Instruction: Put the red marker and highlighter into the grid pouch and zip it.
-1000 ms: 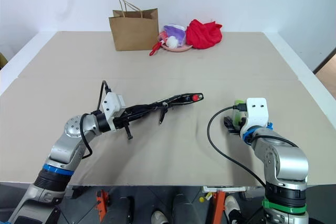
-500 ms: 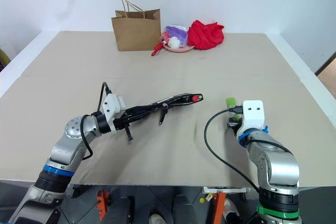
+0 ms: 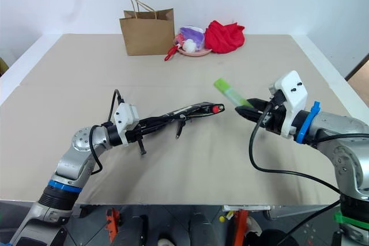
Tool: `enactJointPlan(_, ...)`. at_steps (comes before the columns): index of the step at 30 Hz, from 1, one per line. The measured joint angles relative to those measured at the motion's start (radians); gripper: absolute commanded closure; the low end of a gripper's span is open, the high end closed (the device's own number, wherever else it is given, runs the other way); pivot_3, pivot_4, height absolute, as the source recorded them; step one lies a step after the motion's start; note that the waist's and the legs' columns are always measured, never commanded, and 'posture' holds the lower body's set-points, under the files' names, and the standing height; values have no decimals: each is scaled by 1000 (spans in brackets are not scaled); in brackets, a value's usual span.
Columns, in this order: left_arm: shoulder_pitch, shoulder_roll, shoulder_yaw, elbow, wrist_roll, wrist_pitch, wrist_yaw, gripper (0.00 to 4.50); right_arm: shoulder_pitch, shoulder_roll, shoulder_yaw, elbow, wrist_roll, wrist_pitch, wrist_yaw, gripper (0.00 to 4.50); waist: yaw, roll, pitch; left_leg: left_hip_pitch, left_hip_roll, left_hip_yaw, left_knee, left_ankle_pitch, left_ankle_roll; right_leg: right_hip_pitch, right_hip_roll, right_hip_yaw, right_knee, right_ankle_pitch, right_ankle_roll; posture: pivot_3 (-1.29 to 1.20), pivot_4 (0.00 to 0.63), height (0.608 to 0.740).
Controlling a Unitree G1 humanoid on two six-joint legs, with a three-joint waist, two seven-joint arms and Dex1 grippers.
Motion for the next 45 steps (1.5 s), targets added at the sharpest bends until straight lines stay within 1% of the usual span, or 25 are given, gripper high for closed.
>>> enactJointPlan(4, 0, 0, -1, 0, 0, 0, 0, 4500, 0, -60, 22, -14, 71, 33, 81, 3450, 0, 0, 0, 0, 0, 0, 0, 0, 0, 0, 0, 0, 0, 0, 0, 0, 150, 740)
enactJointPlan(9, 0, 0, -1, 0, 0, 1, 1, 4500, 0, -85, 83, -13, 82, 30, 104, 3450, 0, 0, 0, 0, 0, 0, 1, 0, 0, 0, 0, 0, 0, 0, 0, 0, 150, 740)
enactJointPlan(13, 0, 0, -1, 0, 1, 1, 1, 4500, -6, -92, 107, -7, 75, 20, 104, 3450, 0, 0, 0, 0, 0, 0, 1, 0, 0, 0, 0, 0, 0, 0, 0, 0, 150, 740)
enactJointPlan(14, 0, -1, -1, -1, 1, 2, 2, 4500, -24, -93, 136, 5, 62, 19, 100, 3450, -2, 0, 0, 0, 0, 0, 1, 0, 0, 0, 0, 0, 0, 0, 0, 0, 150, 740)
enactJointPlan(18, 0, -4, -6, -2, 2, 2, 3, 4500, -83, -87, 227, 70, 26, 26, 93, 3450, 0, 0, 0, 0, 0, 0, 1, 0, 0, -1, 0, 0, 0, 1, 0, 0, 150, 740)
enactJointPlan(29, 1, -5, -7, -4, 3, 3, 11, 4500, -201, -91, 299, 144, 28, 141, 98, 3450, 0, 0, 0, 0, 0, 0, 0, 0, 0, -1, 0, 0, 0, 0, 0, 0, 150, 740)
enactJointPlan(33, 4, -8, -9, -5, 5, 3, 17, 4500, -276, -89, 333, 166, 40, 243, 95, 3450, 0, 0, 0, 0, 0, 0, 0, 0, 0, -2, 0, 0, 0, 0, 0, 0, 150, 740)
enactJointPlan(36, 7, -9, -11, -5, 8, 3, 20, 4500, -343, -64, 365, 191, 53, 341, 74, 3450, -1, 0, 1, 0, 0, 0, 0, 0, 0, -2, 0, 0, 0, 0, -1, 0, 150, 740)
enactJointPlan(39, 10, -11, -12, -5, 9, 4, 22, 4500, -384, -43, 388, 217, 54, 393, 56, 3450, 1, 0, 1, -1, 0, 0, 0, 0, 0, -2, 0, 0, 0, 0, -1, 0, 150, 740)
enactJointPlan(45, 11, -12, -13, -6, 10, 4, 23, 4500, -436, -5, 432, 272, 15, 399, 26, 3450, 0, 0, 1, -1, 0, 0, 0, 0, 0, -3, 0, 0, 0, 0, -1, 0, 150, 740)
